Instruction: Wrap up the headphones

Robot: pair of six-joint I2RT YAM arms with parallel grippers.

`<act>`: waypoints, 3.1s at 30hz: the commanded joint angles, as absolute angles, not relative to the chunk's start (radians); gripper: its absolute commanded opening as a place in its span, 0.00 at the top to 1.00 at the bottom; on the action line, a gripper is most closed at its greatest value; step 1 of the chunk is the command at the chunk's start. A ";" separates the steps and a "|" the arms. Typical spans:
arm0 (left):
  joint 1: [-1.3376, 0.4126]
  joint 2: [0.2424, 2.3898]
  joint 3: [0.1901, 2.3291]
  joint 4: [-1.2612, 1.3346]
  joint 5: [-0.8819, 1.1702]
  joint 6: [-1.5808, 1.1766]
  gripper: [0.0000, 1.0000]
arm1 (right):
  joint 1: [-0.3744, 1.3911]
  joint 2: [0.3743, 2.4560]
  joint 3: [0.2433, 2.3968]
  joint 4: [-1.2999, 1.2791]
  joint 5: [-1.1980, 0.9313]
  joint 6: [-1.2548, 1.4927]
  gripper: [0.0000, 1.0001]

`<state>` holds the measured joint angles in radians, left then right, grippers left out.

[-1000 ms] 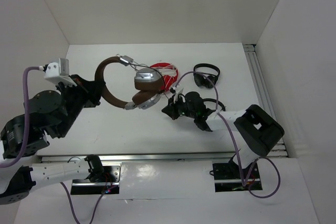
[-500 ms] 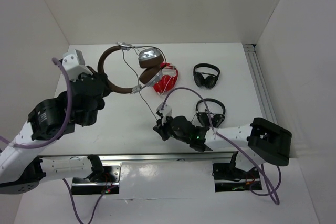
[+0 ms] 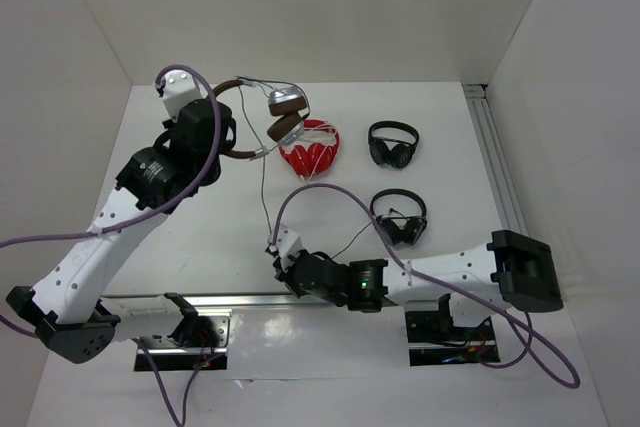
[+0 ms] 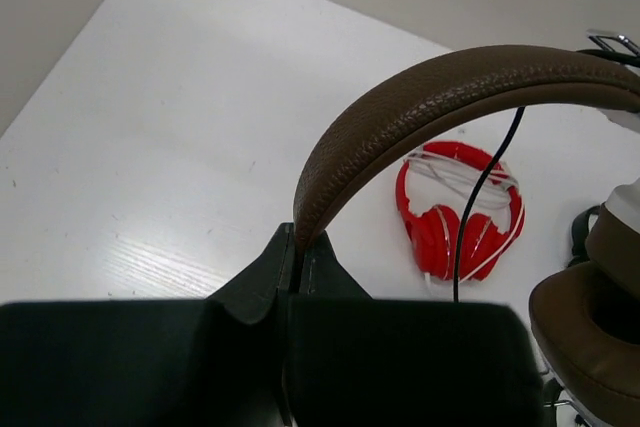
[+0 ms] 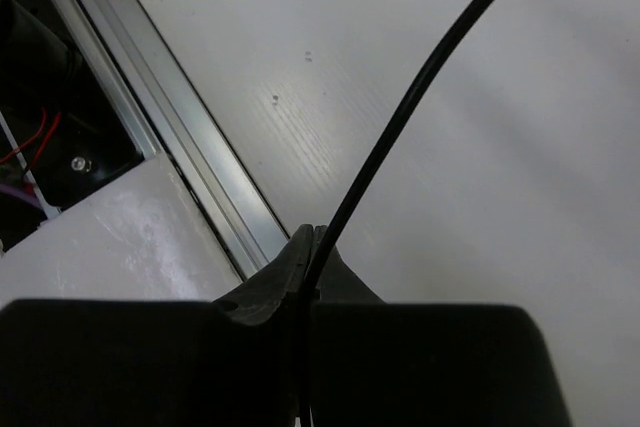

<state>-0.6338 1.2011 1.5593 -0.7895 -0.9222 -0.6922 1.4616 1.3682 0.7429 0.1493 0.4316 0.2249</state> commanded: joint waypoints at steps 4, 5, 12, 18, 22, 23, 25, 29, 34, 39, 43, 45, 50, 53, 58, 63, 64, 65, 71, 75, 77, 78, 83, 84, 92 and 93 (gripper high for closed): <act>-0.574 1.210 1.519 -0.701 -0.830 -0.759 1.00 | 1.468 1.492 0.962 0.029 0.425 0.160 1.00; -0.574 1.219 1.503 -0.701 -0.830 -0.759 1.00 | 1.477 1.493 0.977 0.009 0.425 0.160 1.00; -0.404 1.221 1.323 -0.631 -0.709 -0.736 1.00 | 1.519 1.431 1.045 -0.102 0.491 0.160 1.00; -0.341 1.256 1.307 -0.590 -0.656 -0.669 1.00 | 1.537 1.375 1.094 -0.204 0.545 0.160 1.00; -0.357 1.330 1.316 -0.613 -0.706 -0.620 1.00 | 1.549 1.318 1.163 -0.242 0.555 0.149 1.00; -0.374 1.369 1.325 -0.627 -0.719 -0.598 1.00 | 1.549 1.306 1.178 -0.256 0.574 0.140 1.00; -0.444 1.426 1.401 -0.749 -0.776 -0.609 1.00 | 1.549 1.305 1.224 -0.313 0.601 0.126 1.00; -0.508 1.499 1.463 -0.847 -0.749 -0.594 1.00 | 1.549 1.305 1.270 -0.397 0.669 0.106 1.00; -0.541 1.427 1.359 -0.807 -0.563 -0.471 1.00 | 1.549 1.305 1.270 -0.443 0.745 0.097 1.00; -0.566 1.313 1.253 -0.807 -0.469 -0.390 1.00 | 1.540 1.260 1.261 -0.506 0.854 0.097 1.00; -0.586 1.266 1.178 -0.807 -0.417 -0.390 1.00 | 1.514 1.240 1.296 -0.552 0.916 0.075 1.00; -0.627 1.266 1.143 -0.807 -0.408 -0.400 1.00 | 1.477 1.239 1.325 -0.552 0.916 0.063 1.00; -0.649 1.275 1.133 -0.807 -0.454 -0.437 1.00 | 1.442 1.242 1.368 -0.543 0.821 0.052 1.00; -0.585 1.275 1.179 -0.807 -0.417 -0.494 1.00 | 1.465 1.270 1.368 -0.528 0.785 0.061 1.00; -0.502 1.275 1.359 -0.827 -0.385 -0.597 1.00 | 1.499 1.289 1.310 -0.462 0.715 0.081 1.00; -0.408 1.308 1.466 -0.827 -0.304 -0.705 1.00 | 1.546 1.310 1.261 -0.399 0.687 0.101 1.00; -0.387 1.318 1.480 -0.827 -0.292 -0.722 1.00 | 1.546 1.322 1.261 -0.399 0.678 0.101 1.00; -0.387 1.318 1.480 -0.836 -0.302 -0.745 1.00 | 1.555 1.336 1.261 -0.388 0.678 0.101 1.00; -0.260 1.279 1.349 -0.758 -0.209 -0.911 1.00 | 1.565 1.387 1.308 -0.356 0.598 0.080 1.00; -0.235 1.270 1.303 -0.749 -0.235 -0.950 1.00 | 1.584 1.397 1.330 -0.356 0.568 0.069 1.00; -0.226 1.293 1.292 -0.738 -0.253 -0.928 1.00 | 1.585 1.387 1.351 -0.356 0.568 0.069 1.00; -0.225 1.293 1.281 -0.738 -0.264 -0.911 1.00 | 1.585 1.376 1.351 -0.356 0.568 0.060 1.00; -0.250 1.307 1.192 -0.738 -0.373 -0.920 1.00 | 1.594 1.387 1.423 -0.374 0.558 0.049 1.00; -0.262 1.316 1.183 -0.729 -0.373 -0.920 1.00 | 1.594 1.387 1.440 -0.374 0.558 0.049 1.00; -0.274 1.269 1.105 -0.699 -0.368 -0.796 1.00 | 1.580 1.433 1.508 -0.460 0.718 -0.012 1.00; -0.291 1.255 1.094 -0.699 -0.377 -0.786 1.00 | 1.568 1.433 1.508 -0.460 0.718 -0.026 1.00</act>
